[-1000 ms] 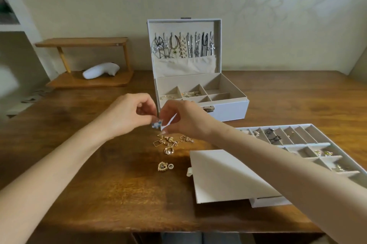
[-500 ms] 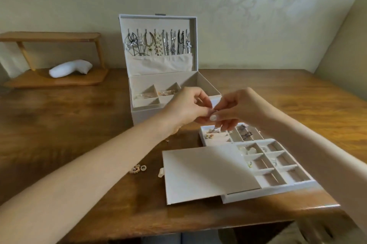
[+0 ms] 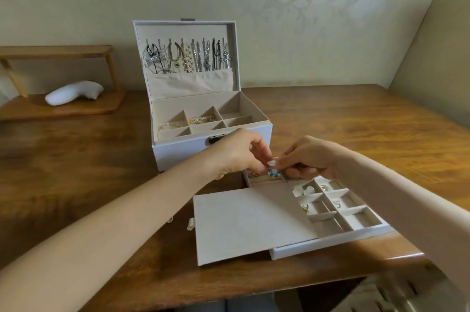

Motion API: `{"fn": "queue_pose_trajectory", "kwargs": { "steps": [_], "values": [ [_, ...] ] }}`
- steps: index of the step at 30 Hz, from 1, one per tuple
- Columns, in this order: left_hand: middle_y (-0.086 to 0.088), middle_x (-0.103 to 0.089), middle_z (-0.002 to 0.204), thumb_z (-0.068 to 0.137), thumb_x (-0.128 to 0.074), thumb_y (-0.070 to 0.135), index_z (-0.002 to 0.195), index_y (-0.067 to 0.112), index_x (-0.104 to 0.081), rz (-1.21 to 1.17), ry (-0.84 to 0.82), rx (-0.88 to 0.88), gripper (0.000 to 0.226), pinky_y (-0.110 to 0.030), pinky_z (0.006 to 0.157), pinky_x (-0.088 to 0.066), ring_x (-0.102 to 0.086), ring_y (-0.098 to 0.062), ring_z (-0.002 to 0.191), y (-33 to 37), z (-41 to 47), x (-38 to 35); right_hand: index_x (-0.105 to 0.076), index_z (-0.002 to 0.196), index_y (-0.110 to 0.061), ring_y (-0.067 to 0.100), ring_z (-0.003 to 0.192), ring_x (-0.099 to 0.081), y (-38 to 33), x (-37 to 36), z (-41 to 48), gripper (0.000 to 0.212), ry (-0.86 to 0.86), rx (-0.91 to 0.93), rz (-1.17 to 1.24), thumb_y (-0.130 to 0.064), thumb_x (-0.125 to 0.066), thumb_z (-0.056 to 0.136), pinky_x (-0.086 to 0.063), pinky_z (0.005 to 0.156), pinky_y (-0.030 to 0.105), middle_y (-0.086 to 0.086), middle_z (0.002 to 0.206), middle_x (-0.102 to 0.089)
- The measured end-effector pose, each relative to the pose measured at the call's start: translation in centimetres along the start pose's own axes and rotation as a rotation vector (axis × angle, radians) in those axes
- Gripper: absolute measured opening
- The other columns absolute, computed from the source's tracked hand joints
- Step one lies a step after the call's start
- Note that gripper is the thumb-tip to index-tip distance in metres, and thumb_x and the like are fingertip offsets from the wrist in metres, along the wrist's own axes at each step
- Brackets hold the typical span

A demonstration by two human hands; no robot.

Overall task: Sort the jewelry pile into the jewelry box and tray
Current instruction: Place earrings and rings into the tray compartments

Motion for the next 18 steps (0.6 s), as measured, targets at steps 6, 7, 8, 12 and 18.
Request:
{"fn": "queue_pose_trajectory", "kwargs": {
  "steps": [6,7,8,12,18],
  "values": [
    [-0.005,-0.068,0.081,0.076,-0.068,-0.013,0.082,0.011,-0.062,-0.044,-0.002,-0.042,0.024,-0.021,0.076,-0.055,-0.067,-0.011,0.077,0.0,0.0,0.4,-0.056,0.050,-0.005,0.006,0.026,-0.023,0.3,0.2,0.3,0.039,-0.059,-0.035,0.048,-0.010,-0.062,0.088,-0.016,0.032,0.012,0.001,0.036,-0.041],
    [-0.005,-0.068,0.082,0.076,-0.068,-0.011,0.081,0.011,-0.063,-0.020,0.012,-0.045,0.023,-0.022,0.077,-0.055,-0.066,-0.011,0.078,0.1,0.0,0.5,-0.057,0.057,-0.003,0.006,0.026,-0.024,0.3,0.2,0.3,0.031,-0.038,-0.036,0.014,-0.008,-0.064,0.087,-0.018,0.032,0.012,0.002,0.037,-0.043],
    [-0.004,-0.068,0.084,0.077,-0.069,-0.008,0.082,0.012,-0.063,0.023,0.035,-0.053,0.022,-0.023,0.079,-0.055,-0.065,-0.010,0.078,0.1,-0.1,0.6,-0.059,0.059,-0.003,0.006,0.026,-0.025,0.2,0.2,0.4,0.028,-0.011,-0.027,-0.032,-0.009,-0.066,0.086,-0.019,0.032,0.012,0.002,0.037,-0.044],
    [0.007,-0.066,0.083,0.078,-0.074,0.011,0.081,0.023,-0.063,0.327,0.172,-0.100,0.016,-0.021,0.068,-0.044,-0.052,0.002,0.064,0.2,-0.4,1.0,-0.062,0.048,-0.015,0.010,0.033,-0.029,-0.1,0.0,0.5,0.033,0.088,0.095,-0.233,-0.020,-0.077,0.078,-0.025,0.040,0.019,0.002,0.040,-0.048],
    [0.014,-0.058,0.075,0.082,-0.070,0.017,0.083,0.025,-0.063,0.468,0.251,-0.109,0.010,-0.015,0.055,-0.031,-0.049,0.002,0.062,-0.3,-1.1,1.4,-0.070,0.071,-0.010,0.012,0.047,-0.042,-0.1,0.8,0.2,0.015,0.175,0.255,-0.257,-0.021,-0.081,0.072,-0.032,0.042,0.017,0.005,0.057,-0.063]
  ]
}}
Point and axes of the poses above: each hand's wrist, its own z-axis towards the middle knuckle, its own x-axis out of the back of the hand, y = z × x, the point moved 3 cm from there along z, towards the middle knuckle
